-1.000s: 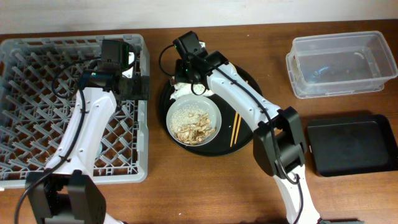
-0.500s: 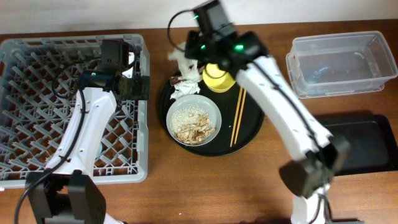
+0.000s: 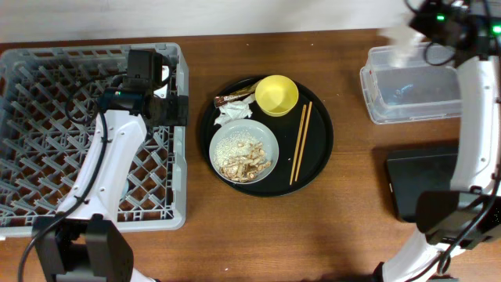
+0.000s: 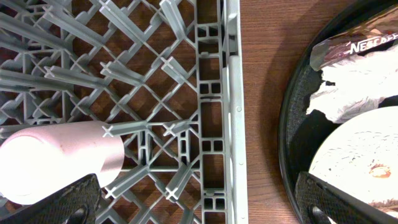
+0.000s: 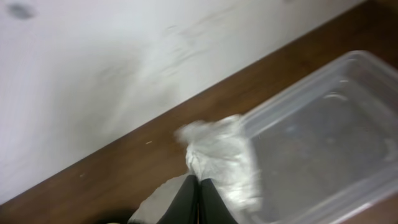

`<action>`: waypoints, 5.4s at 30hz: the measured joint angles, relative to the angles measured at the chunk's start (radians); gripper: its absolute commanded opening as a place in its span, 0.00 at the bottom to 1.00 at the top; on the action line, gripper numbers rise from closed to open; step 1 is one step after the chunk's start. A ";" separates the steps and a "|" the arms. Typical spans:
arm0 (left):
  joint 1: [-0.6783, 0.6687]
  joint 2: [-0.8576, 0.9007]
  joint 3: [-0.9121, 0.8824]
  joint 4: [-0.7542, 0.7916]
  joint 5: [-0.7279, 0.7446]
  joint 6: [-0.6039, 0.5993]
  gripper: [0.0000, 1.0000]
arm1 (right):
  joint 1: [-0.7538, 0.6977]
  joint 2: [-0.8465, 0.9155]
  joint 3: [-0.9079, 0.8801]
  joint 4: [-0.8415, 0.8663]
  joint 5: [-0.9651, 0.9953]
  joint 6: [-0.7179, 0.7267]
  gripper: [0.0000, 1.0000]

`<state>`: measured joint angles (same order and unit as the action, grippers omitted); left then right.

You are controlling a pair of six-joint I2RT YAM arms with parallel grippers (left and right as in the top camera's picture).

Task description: Sort waste into correct bins and load items into the dishwasher rack

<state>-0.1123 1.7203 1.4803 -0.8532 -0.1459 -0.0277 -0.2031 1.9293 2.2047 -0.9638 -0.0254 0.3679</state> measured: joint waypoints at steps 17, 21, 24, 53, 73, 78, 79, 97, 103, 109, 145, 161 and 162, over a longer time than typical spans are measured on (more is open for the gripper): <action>0.000 0.000 0.000 0.000 0.000 0.000 0.99 | -0.011 0.147 0.000 -0.094 -0.340 -0.084 0.86; 0.000 0.000 0.000 0.000 0.000 0.000 0.99 | 0.185 0.113 0.000 -0.131 -0.408 -0.092 0.86; 0.000 0.000 0.000 0.000 -0.001 0.000 0.99 | 0.393 0.120 0.000 -0.093 -0.332 -0.059 0.86; 0.000 0.000 0.000 0.000 0.000 0.000 1.00 | 0.733 0.603 0.000 0.240 -0.011 0.545 0.59; 0.000 0.000 0.000 0.000 0.000 0.000 0.99 | 0.733 0.485 0.000 0.145 -0.017 0.488 0.04; 0.000 0.000 0.000 0.000 0.000 0.000 0.99 | 0.731 0.320 0.000 0.138 -0.017 0.488 0.04; 0.000 0.000 0.000 0.000 0.000 0.000 0.99 | 0.728 0.298 0.000 0.136 -0.018 0.483 0.04; 0.000 0.000 0.000 0.000 0.000 0.000 0.99 | -0.036 0.114 0.000 -0.051 -0.058 0.127 0.18; 0.000 0.000 0.000 0.000 0.000 0.000 0.99 | -0.108 0.212 0.000 -0.048 -0.067 0.103 0.70; 0.000 0.000 0.000 0.000 0.000 0.000 0.99 | -0.122 0.230 0.000 -0.065 -0.262 -0.003 0.72; 0.000 0.000 0.000 0.000 0.000 0.000 0.99 | 0.794 0.587 0.000 0.149 0.029 0.233 0.64; 0.000 0.000 0.000 0.000 0.000 0.000 0.99 | 0.584 0.495 0.589 -0.270 -0.111 0.166 0.05; 0.000 0.000 0.000 0.000 0.000 0.000 0.99 | 0.500 0.462 0.663 -0.324 -0.104 0.137 0.05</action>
<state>-0.1123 1.7203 1.4803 -0.8532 -0.1459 -0.0277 0.2966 2.3913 2.8681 -1.2881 -0.1291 0.5053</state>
